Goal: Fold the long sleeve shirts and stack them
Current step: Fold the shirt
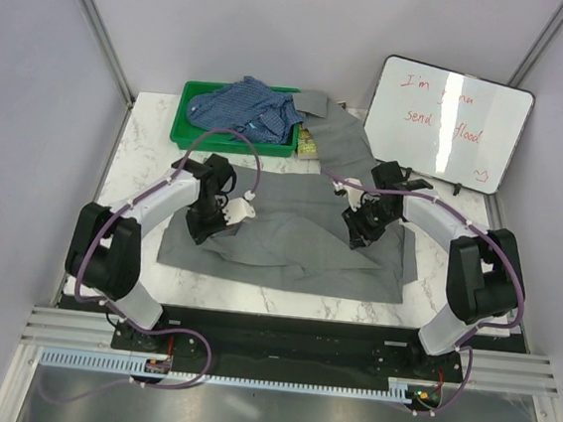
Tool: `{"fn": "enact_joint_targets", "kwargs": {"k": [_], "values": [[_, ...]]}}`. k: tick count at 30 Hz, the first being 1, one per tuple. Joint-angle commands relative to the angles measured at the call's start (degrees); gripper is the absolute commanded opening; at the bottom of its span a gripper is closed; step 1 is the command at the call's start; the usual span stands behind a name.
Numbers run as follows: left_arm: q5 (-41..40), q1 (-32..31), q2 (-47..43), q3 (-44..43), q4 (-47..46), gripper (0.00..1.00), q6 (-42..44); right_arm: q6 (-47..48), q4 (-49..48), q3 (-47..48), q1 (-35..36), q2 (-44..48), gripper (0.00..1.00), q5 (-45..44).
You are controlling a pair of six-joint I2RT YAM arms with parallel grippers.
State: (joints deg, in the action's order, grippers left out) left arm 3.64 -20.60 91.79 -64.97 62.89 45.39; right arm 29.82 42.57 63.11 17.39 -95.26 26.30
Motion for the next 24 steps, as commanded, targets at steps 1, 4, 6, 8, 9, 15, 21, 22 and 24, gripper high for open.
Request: {"fn": "enact_joint_targets", "kwargs": {"k": [1, 4, 6, 8, 9, 15, 21, 22, 24], "values": [[-8.1, 0.0, -5.4, 1.6, -7.0, 0.02, 8.0, 1.6, 0.9, -0.7, -0.2, 1.9, 0.40, -0.7], [-8.5, -0.4, -7.6, -0.1, -10.1, 0.02, 8.1, 1.8, 0.6, -1.2, -0.2, 1.1, 0.40, -1.0], [-8.2, -0.7, -9.4, -1.6, -12.1, 0.02, 8.1, 1.7, 0.5, -1.4, -0.2, 0.7, 0.39, -1.0], [-7.0, -0.9, -11.3, -1.5, -14.2, 0.02, 8.6, 1.8, 0.5, -1.4, -0.2, 0.6, 0.39, -1.1], [-6.5, -1.0, -12.5, -1.0, -14.5, 0.02, 9.7, 1.8, 0.5, -1.4, -0.2, 0.6, 0.39, -1.2], [-9.7, -0.9, -14.3, 14.7, -22.3, 0.04, 13.1, 1.6, 0.7, -0.8, -0.3, 0.5, 0.39, -1.3], [-6.4, -0.1, -16.3, 25.4, -23.5, 0.39, 14.9, 1.7, 2.0, -0.2, -0.2, 1.6, 0.39, -1.3], [-4.4, 1.9, -16.6, 23.0, -22.2, 0.48, 14.2, 1.7, 2.2, 0.2, -0.2, 1.7, 0.39, -1.3], [3.9, 5.0, -15.5, 18.3, -16.8, 0.55, 11.0, 1.7, 3.0, 1.4, -0.2, 1.8, 0.39, -1.0]]}}
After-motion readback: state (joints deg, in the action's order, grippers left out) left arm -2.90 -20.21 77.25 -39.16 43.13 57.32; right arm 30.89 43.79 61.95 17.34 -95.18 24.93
